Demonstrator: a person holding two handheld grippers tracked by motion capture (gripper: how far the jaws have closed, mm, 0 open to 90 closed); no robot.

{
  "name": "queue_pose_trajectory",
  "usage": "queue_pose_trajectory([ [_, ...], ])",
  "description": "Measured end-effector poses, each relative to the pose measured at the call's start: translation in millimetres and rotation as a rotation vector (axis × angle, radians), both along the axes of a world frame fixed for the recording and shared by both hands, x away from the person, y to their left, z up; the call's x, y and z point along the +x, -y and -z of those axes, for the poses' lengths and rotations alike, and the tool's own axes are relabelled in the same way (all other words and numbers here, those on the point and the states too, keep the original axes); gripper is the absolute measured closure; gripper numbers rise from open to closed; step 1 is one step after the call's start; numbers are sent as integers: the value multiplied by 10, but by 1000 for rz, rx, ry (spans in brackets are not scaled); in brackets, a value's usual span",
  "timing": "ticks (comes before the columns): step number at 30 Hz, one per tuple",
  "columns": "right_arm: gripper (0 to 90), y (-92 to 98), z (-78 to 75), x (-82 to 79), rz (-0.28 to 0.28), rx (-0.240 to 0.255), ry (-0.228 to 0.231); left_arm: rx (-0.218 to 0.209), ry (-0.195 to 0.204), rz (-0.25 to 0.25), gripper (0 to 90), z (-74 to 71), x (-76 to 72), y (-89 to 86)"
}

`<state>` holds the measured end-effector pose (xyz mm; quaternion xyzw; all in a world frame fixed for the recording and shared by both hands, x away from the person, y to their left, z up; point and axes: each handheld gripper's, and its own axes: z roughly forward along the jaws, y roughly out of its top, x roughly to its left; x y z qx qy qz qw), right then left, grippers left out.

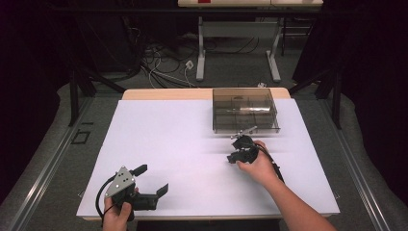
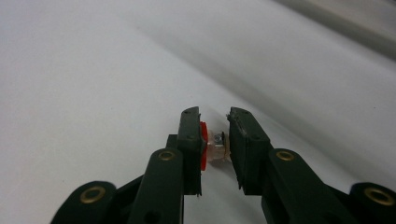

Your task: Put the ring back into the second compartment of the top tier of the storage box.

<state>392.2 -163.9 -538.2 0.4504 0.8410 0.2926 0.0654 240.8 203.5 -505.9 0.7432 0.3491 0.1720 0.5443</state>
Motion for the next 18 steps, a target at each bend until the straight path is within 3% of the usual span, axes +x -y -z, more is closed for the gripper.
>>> queue_pose_trajectory([
  [13, 750, -6, -41, -30, 6, 11, 13, 2, 4, -1, 0, -1, 2, -6],
  [14, 750, -11, -48, -38, 16, 17, -1, 3, 4, 0, 0, -1, 2, -6],
  [16, 750, -2, -72, -44, 8, -4, 0, 3, 4, 0, 0, -1, 2, -5],
  [17, 750, 2, -65, -47, 5, 13, 15, 3, 4, 0, 0, -1, 2, -5],
  [18, 750, 6, -87, -52, 5, -3, 2, -1, 1, -1, 0, 0, 0, -2],
])
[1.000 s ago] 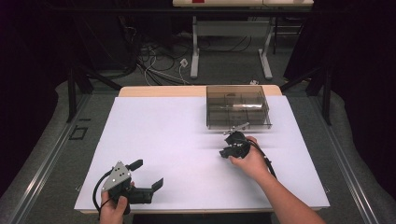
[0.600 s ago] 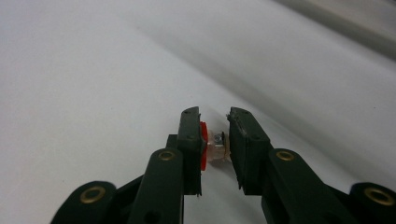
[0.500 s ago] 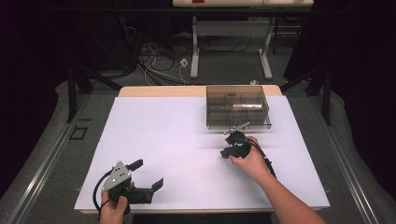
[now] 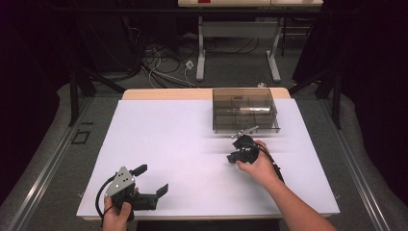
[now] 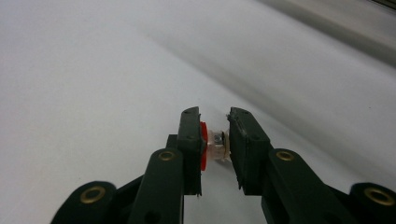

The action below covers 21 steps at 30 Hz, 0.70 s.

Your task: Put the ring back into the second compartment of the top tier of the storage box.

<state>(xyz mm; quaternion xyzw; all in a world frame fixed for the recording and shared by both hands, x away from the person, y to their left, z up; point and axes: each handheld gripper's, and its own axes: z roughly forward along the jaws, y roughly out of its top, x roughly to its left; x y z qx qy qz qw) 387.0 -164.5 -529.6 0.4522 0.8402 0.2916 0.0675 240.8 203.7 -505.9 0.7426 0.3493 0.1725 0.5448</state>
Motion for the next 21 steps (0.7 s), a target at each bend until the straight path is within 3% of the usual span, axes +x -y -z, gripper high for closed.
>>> queue_pose_trajectory([
  [2, 750, -9, -19, -13, 14, 14, -13, 0, 0, 0, 0, 1, 0, 1],
  [4, 750, 0, -17, -18, 10, 25, 7, 3, 1, 0, 0, 1, 2, 1],
  [14, 750, 26, -68, -47, 5, 22, 7, -2, -1, -1, 0, 2, 1, 0],
  [15, 750, 26, -54, -48, 9, 43, 32, -2, 0, -1, 0, 2, 2, 0],
  [16, 750, 46, -118, -54, -6, -27, -22, -3, -1, -2, 0, 3, 2, 0],
  [17, 750, 48, -127, -59, -8, -20, -29, -3, -1, -2, 0, 3, 3, 0],
  [18, 750, 34, -105, -64, 14, 14, -2, -5, -1, -2, 0, 3, 3, 1],
  [19, 750, 38, -130, -69, 10, 4, -19, -6, -1, -2, 0, 4, 4, 1],
  [20, 750, 42, -112, -71, 5, 38, 19, -8, -2, -3, 0, 4, 3, 3],
  [21, 750, 45, -118, -72, 4, 35, 22, -7, -2, -3, 0, 4, 4, 2],
])
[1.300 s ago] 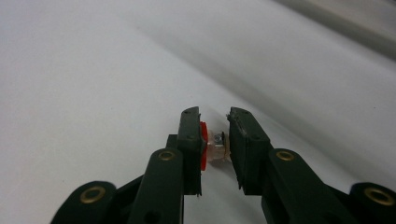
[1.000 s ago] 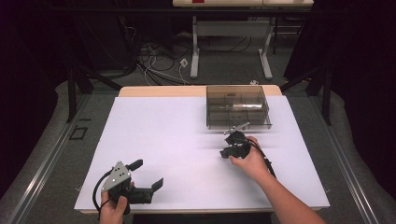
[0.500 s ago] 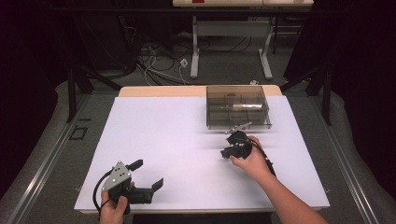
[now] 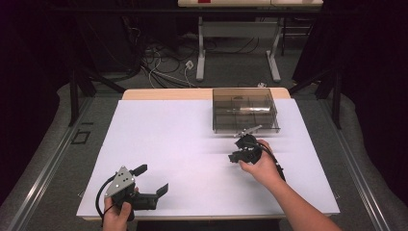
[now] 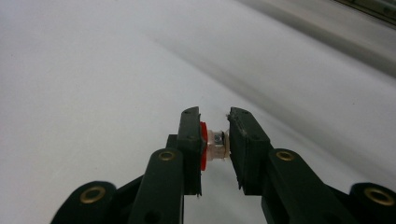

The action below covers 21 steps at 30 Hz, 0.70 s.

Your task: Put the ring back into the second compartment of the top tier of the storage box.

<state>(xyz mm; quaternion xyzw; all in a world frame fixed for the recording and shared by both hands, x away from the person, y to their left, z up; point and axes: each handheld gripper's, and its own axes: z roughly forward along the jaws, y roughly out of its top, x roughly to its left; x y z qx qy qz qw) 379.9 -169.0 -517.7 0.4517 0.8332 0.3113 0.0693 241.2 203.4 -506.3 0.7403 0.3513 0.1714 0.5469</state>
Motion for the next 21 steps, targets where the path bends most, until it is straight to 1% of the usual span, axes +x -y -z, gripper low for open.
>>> queue_pose_trajectory([
  [2, 750, 5, -41, -10, -2, -12, -12, 1, 0, 0, 0, 0, 0, 1],
  [3, 750, 10, -58, -13, -3, -21, -2, 4, 2, 1, 1, 0, 2, -2],
  [4, 750, 6, -71, -18, -3, -14, -5, 0, 0, 0, 0, 0, 0, 0],
  [5, 750, 10, -87, -20, -7, -16, 5, -1, 0, -1, 0, 0, 0, 0],
  [7, 750, 7, -123, -26, -5, -18, 1, -1, 0, 0, 0, -1, 0, -1],
  [9, 750, -1, -115, -26, 0, 18, 28, 4, 5, 1, 0, -3, 1, -6],
  [10, 750, 7, -157, -28, -10, -13, 0, 4, 4, 1, 0, -3, 0, -6],
  [11, 750, -2, -155, -30, -6, 5, 10, 4, 5, 1, 0, -2, 0, -5],
  [12, 750, -3, -169, -32, -11, 5, 6, 3, 5, 1, 0, -2, 1, -5],
  [13, 750, -3, -186, -35, -14, -10, 1, 3, 5, 1, 0, -2, 1, -6],
  [15, 750, -6, -208, -39, -15, -20, 2, 2, 5, 0, 0, -1, 1, -6],
  [18, 750, -8, -246, -47, -20, -14, 6, -1, 1, 0, 0, 0, -1, -2],
  [19, 750, -12, -245, -49, -20, 1, 17, 1, 2, 0, 0, -1, 0, -3],
  [20, 750, -10, -272, -53, -24, -15, 13, 2, 2, 0, 0, -1, 0, -2],
  [21, 750, -20, -286, -61, -23, -8, 8, 2, 1, 0, 0, -1, -1, -2],
])
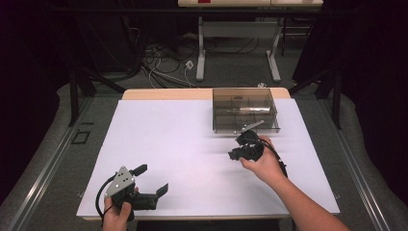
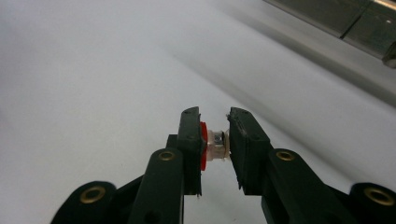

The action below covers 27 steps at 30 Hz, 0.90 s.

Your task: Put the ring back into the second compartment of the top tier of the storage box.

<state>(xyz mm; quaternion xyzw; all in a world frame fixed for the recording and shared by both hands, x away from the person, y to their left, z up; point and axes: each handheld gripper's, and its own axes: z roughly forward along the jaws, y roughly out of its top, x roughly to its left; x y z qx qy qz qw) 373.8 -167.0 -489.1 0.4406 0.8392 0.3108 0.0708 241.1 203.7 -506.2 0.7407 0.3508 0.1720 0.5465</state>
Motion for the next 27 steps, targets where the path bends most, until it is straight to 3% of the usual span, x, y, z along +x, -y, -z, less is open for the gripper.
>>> queue_pose_trajectory([
  [4, 750, 3, -53, -9, -12, 11, 15, 4, 4, 1, 0, -2, 2, -4],
  [6, 750, 17, -111, -12, -18, -28, 0, 3, 4, 1, 0, -2, 1, -5],
  [9, 750, 23, -142, -7, -16, -7, 25, 4, 4, 1, 0, -3, -1, -5],
  [11, 750, 32, -192, -7, -19, -24, 2, 4, 5, 1, 0, -2, 0, -4],
  [12, 750, 29, -189, -5, -17, -6, 21, 3, 5, 1, 0, -2, 0, -4],
  [14, 750, 40, -245, -4, -24, -40, 4, 4, 5, 1, 0, -2, 0, -4],
  [16, 750, 39, -263, 1, -20, -18, 20, 4, 5, 1, 1, -2, 0, -4],
  [27, 750, 93, -461, 46, -10, -27, 42, 5, 5, 1, 0, -2, 0, -4],
])
